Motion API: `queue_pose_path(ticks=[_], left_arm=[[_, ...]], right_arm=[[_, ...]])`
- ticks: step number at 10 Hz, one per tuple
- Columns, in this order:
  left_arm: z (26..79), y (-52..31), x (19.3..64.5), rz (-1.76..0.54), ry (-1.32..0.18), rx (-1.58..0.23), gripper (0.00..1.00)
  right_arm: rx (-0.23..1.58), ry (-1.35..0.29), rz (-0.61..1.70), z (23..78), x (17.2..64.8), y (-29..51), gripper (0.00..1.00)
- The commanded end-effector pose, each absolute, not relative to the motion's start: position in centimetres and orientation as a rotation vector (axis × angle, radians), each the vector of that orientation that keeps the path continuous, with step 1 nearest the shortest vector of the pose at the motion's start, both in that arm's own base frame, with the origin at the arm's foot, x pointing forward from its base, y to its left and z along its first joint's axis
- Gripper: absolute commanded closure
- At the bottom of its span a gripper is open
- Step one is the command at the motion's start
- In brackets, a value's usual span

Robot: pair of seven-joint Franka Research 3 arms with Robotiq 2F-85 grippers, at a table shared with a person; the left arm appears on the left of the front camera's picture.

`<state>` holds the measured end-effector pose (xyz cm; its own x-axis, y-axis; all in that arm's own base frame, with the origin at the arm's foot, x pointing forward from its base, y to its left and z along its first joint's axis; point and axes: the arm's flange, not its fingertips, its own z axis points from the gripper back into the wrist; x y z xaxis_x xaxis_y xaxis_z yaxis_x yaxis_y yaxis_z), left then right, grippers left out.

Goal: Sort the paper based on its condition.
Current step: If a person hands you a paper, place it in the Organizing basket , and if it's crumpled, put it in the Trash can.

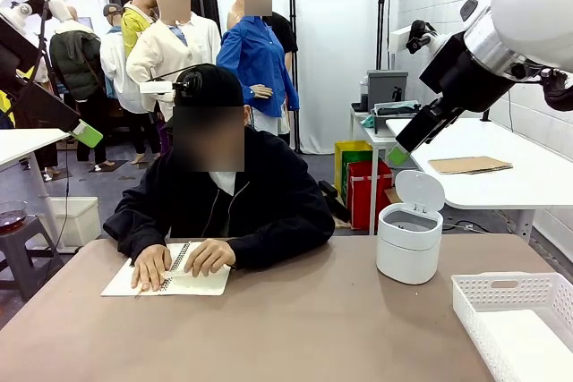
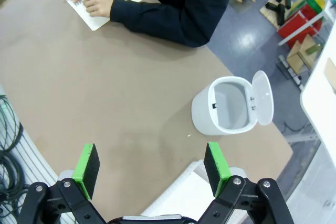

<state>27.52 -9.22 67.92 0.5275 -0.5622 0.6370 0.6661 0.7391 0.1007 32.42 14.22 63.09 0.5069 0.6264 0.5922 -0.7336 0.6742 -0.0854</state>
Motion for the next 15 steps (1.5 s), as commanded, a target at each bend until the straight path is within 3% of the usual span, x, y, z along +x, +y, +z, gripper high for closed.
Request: queue_pose_path(ticks=[1, 15], left_arm=[[67.91, -9.12, 27.48, -0.739, -0.698, -0.164, 0.00], [67.66, -9.30, 27.96, -0.739, -0.723, -0.130, 0.00]], right_arm=[[0.180, -0.624, 0.813, 63.02, 32.30, 14.34, 0.00], [0.180, -0.624, 0.813, 63.02, 32.30, 14.34, 0.00]])
